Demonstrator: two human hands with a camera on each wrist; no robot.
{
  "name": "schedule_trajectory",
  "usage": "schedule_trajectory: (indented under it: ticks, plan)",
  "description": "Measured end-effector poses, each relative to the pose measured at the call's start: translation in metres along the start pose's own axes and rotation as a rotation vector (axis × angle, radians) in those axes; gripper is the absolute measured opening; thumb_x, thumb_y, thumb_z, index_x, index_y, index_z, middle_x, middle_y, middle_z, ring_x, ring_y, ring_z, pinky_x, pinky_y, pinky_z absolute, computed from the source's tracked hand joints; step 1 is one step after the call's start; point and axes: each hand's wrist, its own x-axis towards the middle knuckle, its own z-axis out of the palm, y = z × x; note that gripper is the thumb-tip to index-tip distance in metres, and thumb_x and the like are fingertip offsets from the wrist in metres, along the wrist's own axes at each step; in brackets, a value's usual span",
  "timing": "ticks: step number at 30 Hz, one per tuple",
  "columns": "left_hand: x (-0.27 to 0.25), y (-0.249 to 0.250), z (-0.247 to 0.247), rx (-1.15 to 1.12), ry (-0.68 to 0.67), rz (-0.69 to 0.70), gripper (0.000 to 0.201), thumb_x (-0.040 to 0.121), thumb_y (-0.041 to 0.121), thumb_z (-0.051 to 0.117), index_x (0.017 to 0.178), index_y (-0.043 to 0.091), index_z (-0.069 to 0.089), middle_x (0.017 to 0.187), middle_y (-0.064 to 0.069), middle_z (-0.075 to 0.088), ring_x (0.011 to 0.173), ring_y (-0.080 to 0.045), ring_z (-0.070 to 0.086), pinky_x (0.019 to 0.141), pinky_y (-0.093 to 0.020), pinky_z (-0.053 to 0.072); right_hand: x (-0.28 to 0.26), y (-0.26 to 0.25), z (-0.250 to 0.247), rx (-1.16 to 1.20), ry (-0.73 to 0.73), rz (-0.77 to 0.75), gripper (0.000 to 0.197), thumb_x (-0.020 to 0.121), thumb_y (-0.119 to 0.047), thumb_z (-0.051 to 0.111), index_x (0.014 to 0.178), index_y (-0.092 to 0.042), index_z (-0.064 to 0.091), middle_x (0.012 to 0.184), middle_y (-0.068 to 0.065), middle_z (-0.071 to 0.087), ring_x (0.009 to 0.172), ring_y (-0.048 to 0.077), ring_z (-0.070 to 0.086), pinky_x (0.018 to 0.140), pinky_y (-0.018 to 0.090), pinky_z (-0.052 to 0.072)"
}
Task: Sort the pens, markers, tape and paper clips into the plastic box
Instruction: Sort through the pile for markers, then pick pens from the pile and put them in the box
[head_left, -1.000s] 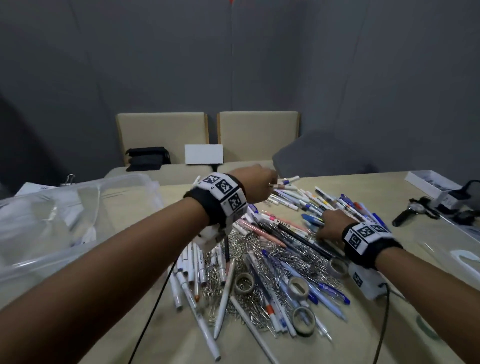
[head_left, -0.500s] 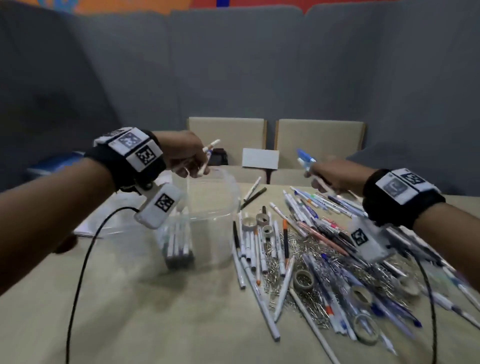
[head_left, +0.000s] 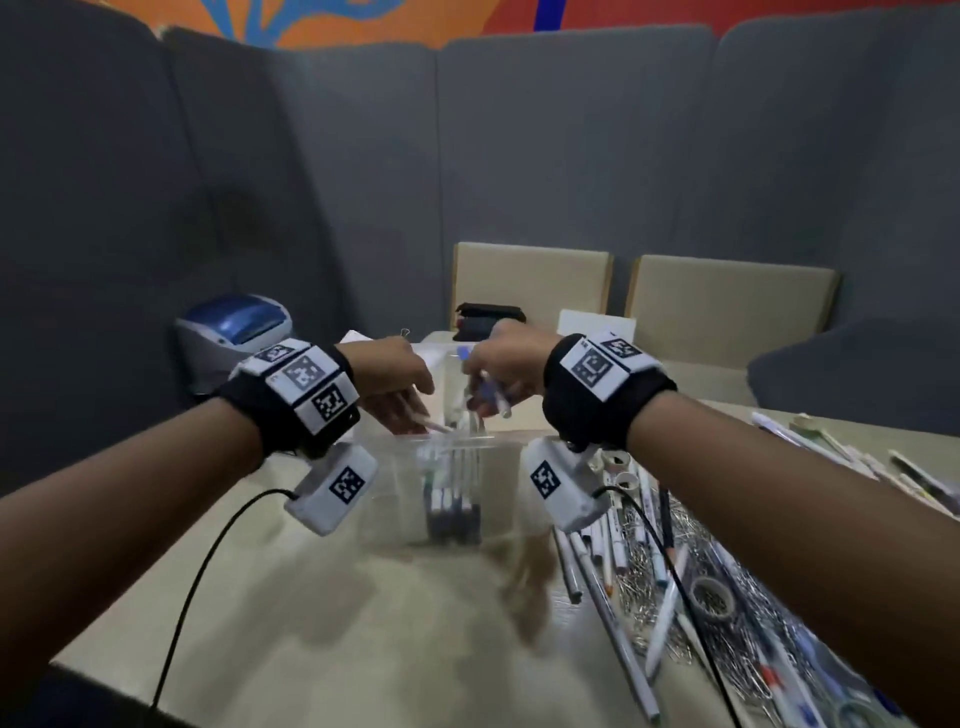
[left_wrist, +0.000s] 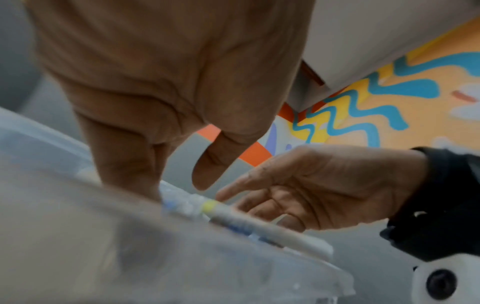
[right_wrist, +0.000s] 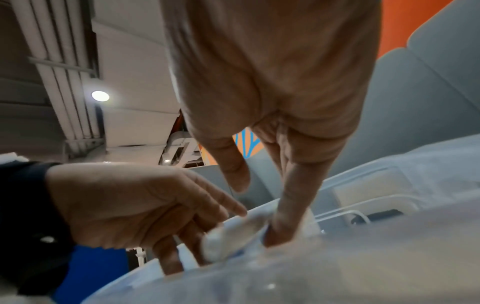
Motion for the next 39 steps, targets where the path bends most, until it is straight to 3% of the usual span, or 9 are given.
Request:
schedule_trajectory:
  ticks: [4, 7, 11, 17, 21, 25, 31, 36, 39]
  plan:
    - [-0.009, 0.001, 0.001, -0.008, 0.097, 0.108, 0.034, 0.093, 0.003, 0.048, 0.126, -0.004, 0.043, 0.096, -0.029, 0.065, 0.077, -0.042, 0.07, 0.06, -0.043, 0.06, -0.001, 0.005, 0.001, 0.002, 0.0, -0.017, 0.028, 0.094, -0.003, 0.05, 0.119, 0.009, 0.049, 0.096, 0.025, 0.063, 0.076, 0.029, 0.069, 0.074, 0.044, 0.06]
    - [-0.014, 0.002, 0.003, 0.006, 0.206, 0.212, 0.048, 0.092, 0.008, 0.051, 0.138, 0.007, 0.037, 0.091, -0.02, 0.068, 0.068, -0.033, 0.07, 0.052, -0.038, 0.057, -0.012, 0.016, -0.012, -0.035, 0.046, -0.094, 0.025, 0.094, -0.002, 0.048, 0.116, 0.007, 0.056, 0.103, 0.024, 0.067, 0.087, 0.028, 0.072, 0.075, 0.041, 0.061]
    - [-0.023, 0.012, 0.018, 0.126, 0.339, 0.44, 0.027, 0.087, 0.014, 0.056, 0.114, 0.017, 0.059, 0.078, -0.006, 0.071, 0.06, -0.017, 0.064, 0.042, -0.024, 0.047, -0.033, 0.051, -0.05, 0.05, 0.202, -0.157, 0.017, 0.09, -0.001, 0.053, 0.104, -0.001, 0.062, 0.093, 0.02, 0.072, 0.081, 0.025, 0.073, 0.064, 0.035, 0.061]
    - [-0.048, 0.049, 0.097, 0.095, 0.069, 0.843, 0.01, 0.091, 0.015, 0.058, 0.096, 0.019, 0.066, 0.069, 0.005, 0.066, 0.053, 0.002, 0.055, 0.053, -0.016, 0.045, -0.043, 0.139, -0.115, -0.067, 0.39, -0.031, 0.009, 0.089, -0.002, 0.058, 0.093, -0.006, 0.065, 0.084, 0.015, 0.072, 0.069, 0.02, 0.068, 0.057, 0.032, 0.056]
    - [-0.027, 0.062, 0.162, 0.454, 0.065, 0.835, 0.019, 0.09, 0.014, 0.05, 0.09, 0.011, 0.069, 0.08, -0.004, 0.067, 0.073, -0.018, 0.062, 0.065, -0.031, 0.052, -0.046, 0.191, -0.121, -0.317, 0.311, 0.126, 0.011, 0.086, -0.002, 0.06, 0.087, -0.01, 0.068, 0.077, 0.01, 0.073, 0.063, 0.017, 0.067, 0.055, 0.03, 0.057]
    - [-0.013, 0.057, 0.21, 0.83, 0.083, 0.721, 0.004, 0.086, 0.004, 0.046, 0.085, 0.007, 0.047, 0.093, -0.015, 0.054, 0.08, -0.029, 0.056, 0.065, -0.036, 0.044, -0.046, 0.208, -0.105, -0.467, 0.241, 0.162, 0.015, 0.088, -0.003, 0.056, 0.089, -0.006, 0.071, 0.078, 0.012, 0.071, 0.057, 0.016, 0.064, 0.051, 0.025, 0.055]
    - [0.024, 0.037, 0.234, 0.946, 0.022, 0.513, 0.03, 0.091, 0.005, 0.049, 0.121, 0.005, 0.054, 0.119, -0.014, 0.057, 0.107, -0.031, 0.06, 0.086, -0.039, 0.053, -0.024, 0.211, -0.082, -0.64, 0.245, 0.158, 0.016, 0.079, -0.014, 0.062, 0.088, -0.006, 0.073, 0.09, 0.011, 0.071, 0.081, 0.023, 0.067, 0.074, 0.039, 0.06]
    - [0.029, 0.03, 0.242, 0.967, 0.071, 0.459, 0.029, 0.095, 0.009, 0.044, 0.121, 0.006, 0.055, 0.124, -0.01, 0.058, 0.114, -0.027, 0.058, 0.088, -0.039, 0.049, -0.023, 0.2, -0.071, -0.703, 0.275, 0.211, 0.029, 0.079, -0.024, 0.068, 0.065, -0.013, 0.046, 0.068, 0.004, 0.05, 0.066, 0.023, 0.056, 0.053, 0.028, 0.044]
    - [0.03, 0.03, 0.242, 0.921, 0.044, 0.419, 0.027, 0.093, 0.012, 0.045, 0.116, 0.005, 0.059, 0.12, -0.012, 0.059, 0.109, -0.03, 0.06, 0.085, -0.039, 0.049, -0.024, 0.2, -0.074, -0.671, 0.287, 0.287, 0.03, 0.074, -0.025, 0.076, 0.074, -0.012, 0.049, 0.07, 0.003, 0.054, 0.066, 0.021, 0.059, 0.053, 0.027, 0.048]
